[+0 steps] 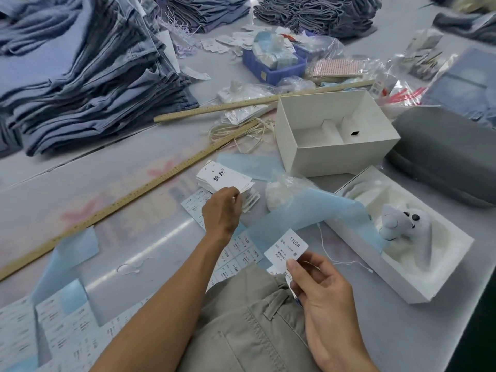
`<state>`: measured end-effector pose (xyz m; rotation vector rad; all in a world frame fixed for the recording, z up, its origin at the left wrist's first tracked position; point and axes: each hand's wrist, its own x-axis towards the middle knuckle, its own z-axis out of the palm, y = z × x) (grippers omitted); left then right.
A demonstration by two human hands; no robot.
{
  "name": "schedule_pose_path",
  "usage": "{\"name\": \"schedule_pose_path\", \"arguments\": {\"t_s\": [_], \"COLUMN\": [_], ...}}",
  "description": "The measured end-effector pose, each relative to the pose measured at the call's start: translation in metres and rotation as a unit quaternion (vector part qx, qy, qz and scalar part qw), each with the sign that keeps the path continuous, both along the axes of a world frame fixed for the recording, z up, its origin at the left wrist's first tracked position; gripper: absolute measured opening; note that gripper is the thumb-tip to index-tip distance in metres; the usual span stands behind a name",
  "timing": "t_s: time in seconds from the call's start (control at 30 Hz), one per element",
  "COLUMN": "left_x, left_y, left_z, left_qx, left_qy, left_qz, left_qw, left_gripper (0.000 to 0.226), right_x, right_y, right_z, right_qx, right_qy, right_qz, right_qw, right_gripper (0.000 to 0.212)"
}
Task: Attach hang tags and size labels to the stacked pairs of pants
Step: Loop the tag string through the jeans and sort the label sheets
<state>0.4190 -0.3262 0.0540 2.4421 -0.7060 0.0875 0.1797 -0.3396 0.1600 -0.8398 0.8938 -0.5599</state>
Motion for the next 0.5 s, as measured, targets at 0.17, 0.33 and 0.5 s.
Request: {"name": "schedule_pose_path", "arguments": {"t_s": [0.17, 0.33, 0.5], "left_x": [0.0042, 0.0054, 0.0093], "left_y": [0.0043, 0.0036, -0.0027], "left_z": [-0.0052, -0.0102, -0.0058], "left_qx": [-0.053, -0.017, -0.04], "left_qy": [0.029, 0.022, 0.01], "left_qz": [-0.016, -0.034, -0.05], "left_qw": [0.998, 0.999, 0.998], "left_gripper": [0.011, 0.011, 0.011], "right_x": [0.0001, 0.0007, 0.0008], "right_y": [-0.001, -0.0018, -0.0013], "right_z": [-0.0019, -0.0033, -0.0033], "right_qx": [-0.002, -0.002, -0.002], "right_qy": [0.007, 0.009, 0.012], "right_qz": [-0.005, -0.003, -0.007], "right_qw": [1.0, 1.0, 1.0], "right_gripper": [0.022, 0.022, 0.021]}}
